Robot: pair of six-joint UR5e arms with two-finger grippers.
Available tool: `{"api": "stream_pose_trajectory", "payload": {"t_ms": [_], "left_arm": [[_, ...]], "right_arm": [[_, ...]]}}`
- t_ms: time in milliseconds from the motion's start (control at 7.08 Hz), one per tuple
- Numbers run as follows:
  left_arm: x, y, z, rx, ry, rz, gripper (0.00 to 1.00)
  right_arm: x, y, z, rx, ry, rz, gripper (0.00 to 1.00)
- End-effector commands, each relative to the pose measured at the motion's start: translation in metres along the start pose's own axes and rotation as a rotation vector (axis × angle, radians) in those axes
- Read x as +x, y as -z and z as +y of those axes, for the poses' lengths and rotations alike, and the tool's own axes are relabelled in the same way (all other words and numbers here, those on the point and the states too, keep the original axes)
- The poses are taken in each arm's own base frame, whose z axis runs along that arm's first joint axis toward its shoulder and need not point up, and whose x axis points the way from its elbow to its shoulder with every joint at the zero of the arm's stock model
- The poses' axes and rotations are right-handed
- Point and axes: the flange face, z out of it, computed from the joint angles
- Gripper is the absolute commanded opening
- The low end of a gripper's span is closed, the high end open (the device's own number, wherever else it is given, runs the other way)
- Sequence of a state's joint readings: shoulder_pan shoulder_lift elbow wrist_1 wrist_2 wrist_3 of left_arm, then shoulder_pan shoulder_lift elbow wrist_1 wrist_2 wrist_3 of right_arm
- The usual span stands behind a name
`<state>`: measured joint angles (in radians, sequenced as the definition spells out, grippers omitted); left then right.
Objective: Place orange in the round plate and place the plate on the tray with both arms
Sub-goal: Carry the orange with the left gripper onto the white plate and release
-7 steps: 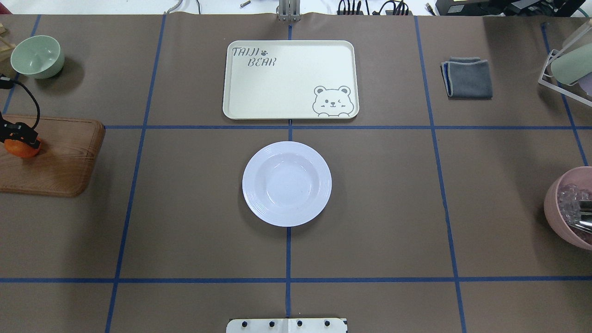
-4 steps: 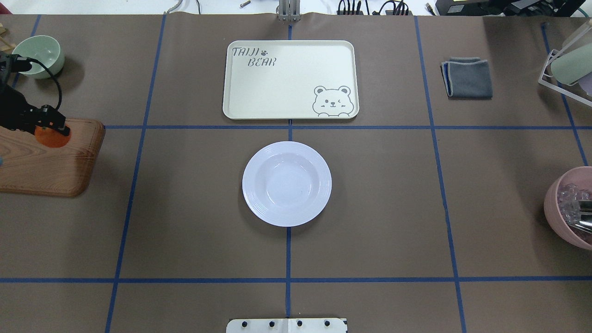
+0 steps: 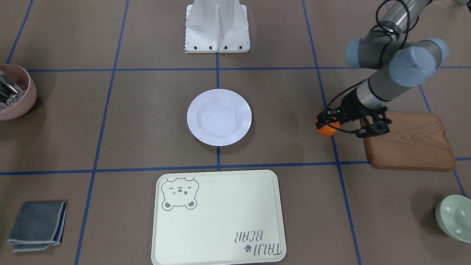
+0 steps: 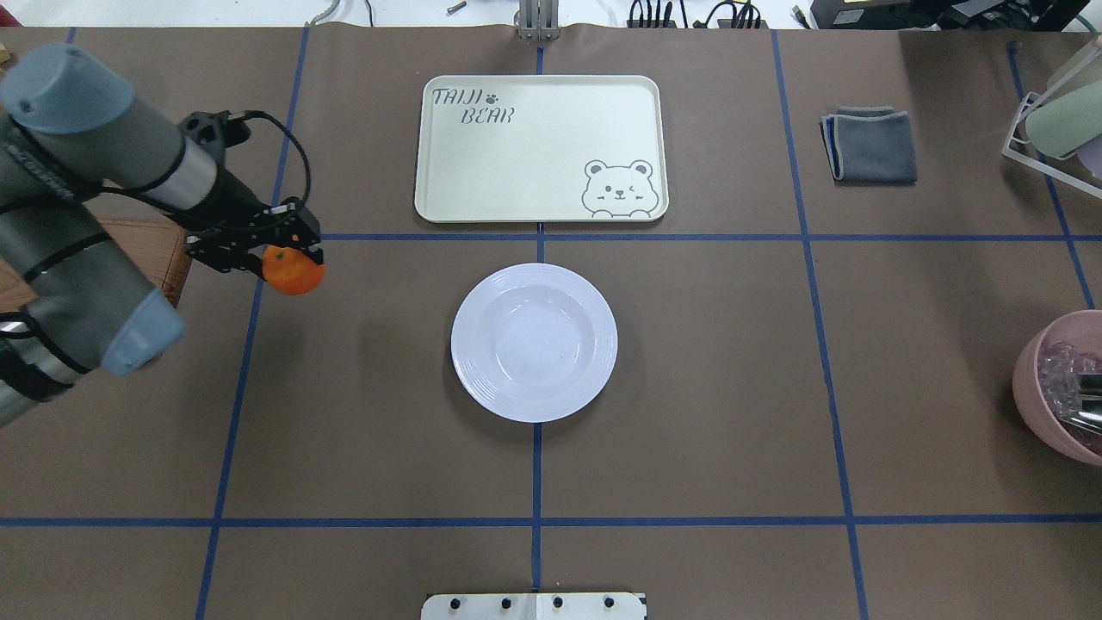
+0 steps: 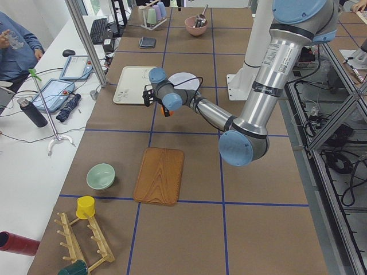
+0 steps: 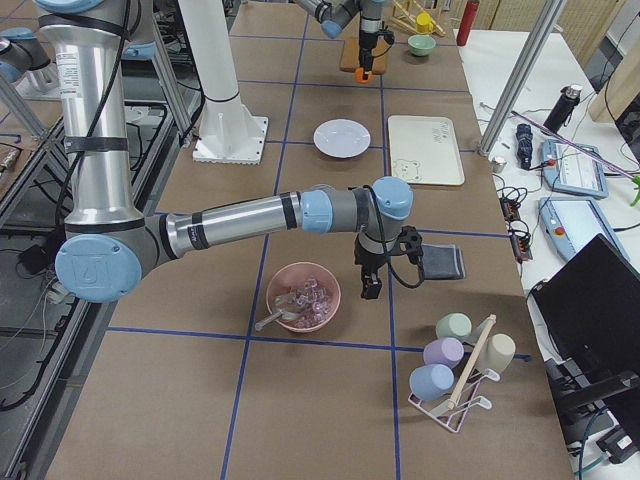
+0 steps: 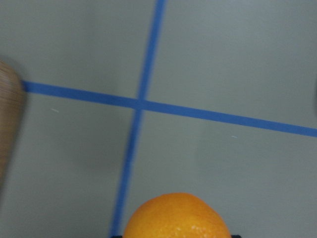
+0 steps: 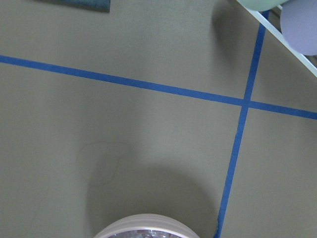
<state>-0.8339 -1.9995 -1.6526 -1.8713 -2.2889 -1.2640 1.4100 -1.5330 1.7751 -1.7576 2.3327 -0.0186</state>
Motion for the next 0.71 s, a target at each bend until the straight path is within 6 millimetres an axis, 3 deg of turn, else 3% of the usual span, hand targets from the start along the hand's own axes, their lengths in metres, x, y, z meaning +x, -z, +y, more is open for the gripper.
{"api": "stream_pose_trajectory", "payload": {"t_ms": [0,282,424,565], "left_arm": [[0.143,-0.029,0.066,0.016,0.03,-0.075,0.0],[0.213,-0.062,0.094,0.015,0.055,-0.092,0.0],[0.24,-0.085,0.111,0.043,0.049,-0.11,0.0],[0.258,-0.097,0.114,0.065,0.039,-0.112,0.0]], "right_arm": [[-0.005,-0.001,-0.002,0.01,0.018,-0.024,1.0],[-0.011,-0.008,-0.004,0.017,0.049,-0.04,1.0],[-0.015,-0.011,-0.005,0.013,0.06,-0.041,1.0],[-0.019,-0.013,-0.005,0.008,0.066,-0.042,1.0]]}}
